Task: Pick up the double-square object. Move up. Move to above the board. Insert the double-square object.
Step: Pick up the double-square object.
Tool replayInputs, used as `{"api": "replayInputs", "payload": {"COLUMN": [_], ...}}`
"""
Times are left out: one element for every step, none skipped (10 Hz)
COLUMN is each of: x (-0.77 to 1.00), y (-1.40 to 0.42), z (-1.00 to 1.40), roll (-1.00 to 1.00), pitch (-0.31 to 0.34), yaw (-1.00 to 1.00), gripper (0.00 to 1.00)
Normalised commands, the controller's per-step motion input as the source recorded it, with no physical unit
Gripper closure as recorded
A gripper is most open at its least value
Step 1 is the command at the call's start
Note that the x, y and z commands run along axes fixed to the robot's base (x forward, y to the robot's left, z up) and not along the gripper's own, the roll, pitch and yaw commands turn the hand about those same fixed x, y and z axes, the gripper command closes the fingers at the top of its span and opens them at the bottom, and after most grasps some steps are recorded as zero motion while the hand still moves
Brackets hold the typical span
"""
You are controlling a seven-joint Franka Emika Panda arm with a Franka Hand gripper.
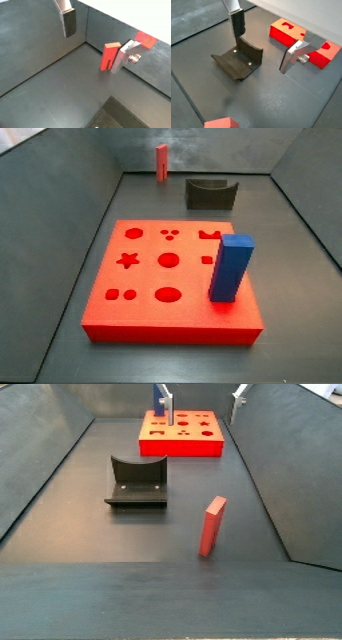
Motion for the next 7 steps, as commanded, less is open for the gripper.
{"api": "replayInputs", "payload": {"x": [-0.10, 0.05, 0.01, 0.00, 0.00, 0.00, 0.00], "y": [0.37, 0.60, 0.41, 0.33, 0.23, 0.19, 0.21], "z": [-0.05, -0.20, -0.18, -0.19, -0.15, -0.11, -0.12], "roll": [-0.02, -0.07, 0.00, 0.00, 0.00, -0.01, -0.01], "pitch": [0.000, 0.000, 0.000, 0.000, -0.006, -0.036, -0.029], "yaw": [-0.24, -0.31, -0.56, -0.65, -0.74, -0.78, -0.75], "gripper": [0.00, 0.00, 0.00, 0.00, 0.00, 0.00, 0.00]}}
